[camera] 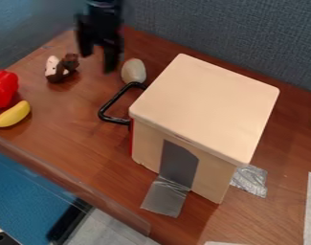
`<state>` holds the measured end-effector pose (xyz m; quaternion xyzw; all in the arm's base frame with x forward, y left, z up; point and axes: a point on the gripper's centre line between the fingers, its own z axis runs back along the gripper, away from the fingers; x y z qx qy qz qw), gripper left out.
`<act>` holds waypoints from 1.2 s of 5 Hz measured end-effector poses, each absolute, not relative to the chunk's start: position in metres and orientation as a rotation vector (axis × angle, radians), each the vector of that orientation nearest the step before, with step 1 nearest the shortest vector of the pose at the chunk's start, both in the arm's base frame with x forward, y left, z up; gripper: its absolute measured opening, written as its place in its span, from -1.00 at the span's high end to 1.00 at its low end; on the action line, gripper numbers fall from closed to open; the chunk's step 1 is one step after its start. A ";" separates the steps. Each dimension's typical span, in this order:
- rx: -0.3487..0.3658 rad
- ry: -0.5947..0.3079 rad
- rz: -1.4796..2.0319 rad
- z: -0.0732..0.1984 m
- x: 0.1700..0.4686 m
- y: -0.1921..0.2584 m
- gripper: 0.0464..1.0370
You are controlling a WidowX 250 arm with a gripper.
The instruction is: Move the white object to the lower left of the table
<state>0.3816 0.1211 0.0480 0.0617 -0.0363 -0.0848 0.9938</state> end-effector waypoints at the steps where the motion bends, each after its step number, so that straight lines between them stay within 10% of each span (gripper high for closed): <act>1: 0.089 -0.086 -0.160 0.054 0.390 0.094 -0.93; 6: 0.140 0.004 -0.030 0.022 0.420 0.102 -0.93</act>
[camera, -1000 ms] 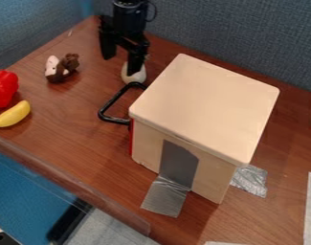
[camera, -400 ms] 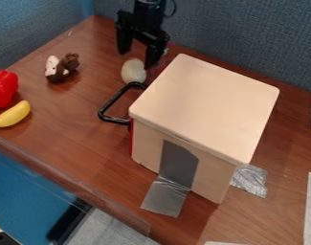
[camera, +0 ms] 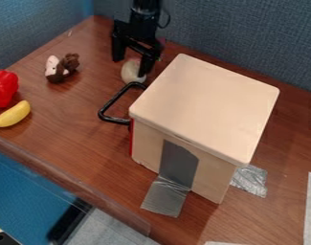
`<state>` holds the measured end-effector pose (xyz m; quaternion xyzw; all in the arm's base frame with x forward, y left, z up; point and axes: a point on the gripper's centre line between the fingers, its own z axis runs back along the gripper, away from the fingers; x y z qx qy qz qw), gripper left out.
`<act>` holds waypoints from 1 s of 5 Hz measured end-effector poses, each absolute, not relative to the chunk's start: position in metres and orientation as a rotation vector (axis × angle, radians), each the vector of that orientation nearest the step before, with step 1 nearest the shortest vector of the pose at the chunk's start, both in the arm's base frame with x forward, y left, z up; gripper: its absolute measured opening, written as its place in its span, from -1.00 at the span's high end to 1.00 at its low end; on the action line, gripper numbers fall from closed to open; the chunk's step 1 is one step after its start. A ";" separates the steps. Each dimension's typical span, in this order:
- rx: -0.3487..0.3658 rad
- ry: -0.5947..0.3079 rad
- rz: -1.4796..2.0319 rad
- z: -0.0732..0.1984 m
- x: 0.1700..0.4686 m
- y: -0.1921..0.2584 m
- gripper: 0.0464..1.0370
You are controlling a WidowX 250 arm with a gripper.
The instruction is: Move the white object to the lower left of the table
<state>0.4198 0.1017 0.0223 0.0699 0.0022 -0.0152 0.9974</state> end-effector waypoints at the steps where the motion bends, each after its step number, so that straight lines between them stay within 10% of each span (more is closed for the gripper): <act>1: 0.143 0.022 -0.010 0.015 0.419 0.103 -0.93; 5: 0.141 0.035 -0.050 0.006 0.415 0.115 -0.70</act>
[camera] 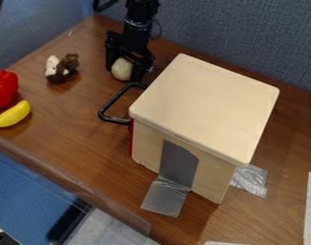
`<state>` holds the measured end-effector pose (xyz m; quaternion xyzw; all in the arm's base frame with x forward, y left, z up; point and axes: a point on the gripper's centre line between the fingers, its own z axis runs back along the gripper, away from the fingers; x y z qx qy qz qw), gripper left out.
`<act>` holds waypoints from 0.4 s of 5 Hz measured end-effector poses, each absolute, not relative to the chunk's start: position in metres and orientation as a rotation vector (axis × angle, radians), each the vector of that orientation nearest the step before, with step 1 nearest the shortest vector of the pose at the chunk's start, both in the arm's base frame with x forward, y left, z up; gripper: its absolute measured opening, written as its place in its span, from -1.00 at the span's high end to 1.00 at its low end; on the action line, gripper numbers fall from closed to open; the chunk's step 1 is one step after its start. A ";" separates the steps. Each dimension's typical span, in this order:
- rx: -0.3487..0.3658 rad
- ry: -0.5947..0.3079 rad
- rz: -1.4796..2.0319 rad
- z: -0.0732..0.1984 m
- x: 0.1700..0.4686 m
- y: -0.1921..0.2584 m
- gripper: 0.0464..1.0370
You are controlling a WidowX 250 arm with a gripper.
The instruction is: Move the white object to the lower left of the table
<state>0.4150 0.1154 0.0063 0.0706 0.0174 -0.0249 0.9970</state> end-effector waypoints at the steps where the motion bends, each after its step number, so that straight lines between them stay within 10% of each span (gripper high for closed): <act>1: 0.122 -0.047 -0.050 0.043 0.394 0.120 -0.70; 2: 0.110 -0.073 -0.066 0.059 0.356 0.129 -0.70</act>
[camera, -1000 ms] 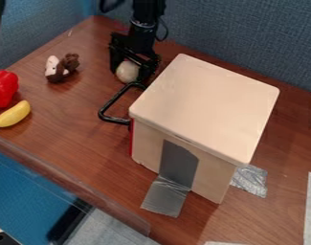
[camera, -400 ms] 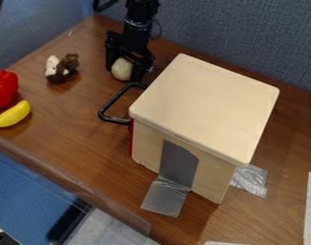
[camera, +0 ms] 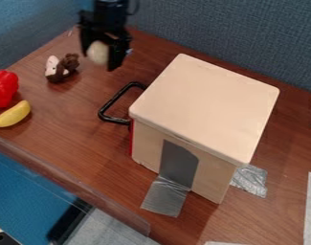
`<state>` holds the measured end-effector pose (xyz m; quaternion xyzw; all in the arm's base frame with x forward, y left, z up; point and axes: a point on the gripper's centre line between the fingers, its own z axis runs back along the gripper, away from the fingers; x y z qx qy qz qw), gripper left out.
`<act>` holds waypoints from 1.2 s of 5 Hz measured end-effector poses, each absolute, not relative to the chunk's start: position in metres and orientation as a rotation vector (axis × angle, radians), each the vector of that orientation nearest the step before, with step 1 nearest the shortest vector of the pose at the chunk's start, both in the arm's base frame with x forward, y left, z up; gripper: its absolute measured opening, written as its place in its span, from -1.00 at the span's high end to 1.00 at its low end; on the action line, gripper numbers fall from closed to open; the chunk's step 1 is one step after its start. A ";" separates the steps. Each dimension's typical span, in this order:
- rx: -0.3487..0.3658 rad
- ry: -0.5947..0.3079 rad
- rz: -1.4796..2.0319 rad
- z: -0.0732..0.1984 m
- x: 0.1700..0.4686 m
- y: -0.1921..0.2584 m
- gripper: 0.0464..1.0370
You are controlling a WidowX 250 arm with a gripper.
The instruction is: Move the white object to the lower left of the table
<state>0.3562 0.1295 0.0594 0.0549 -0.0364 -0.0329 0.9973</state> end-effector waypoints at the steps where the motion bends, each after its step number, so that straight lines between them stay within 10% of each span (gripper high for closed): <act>1: 0.104 -0.067 -0.098 0.060 0.313 0.129 -0.70; 6: 0.160 0.104 -0.301 -0.004 0.220 0.121 -0.77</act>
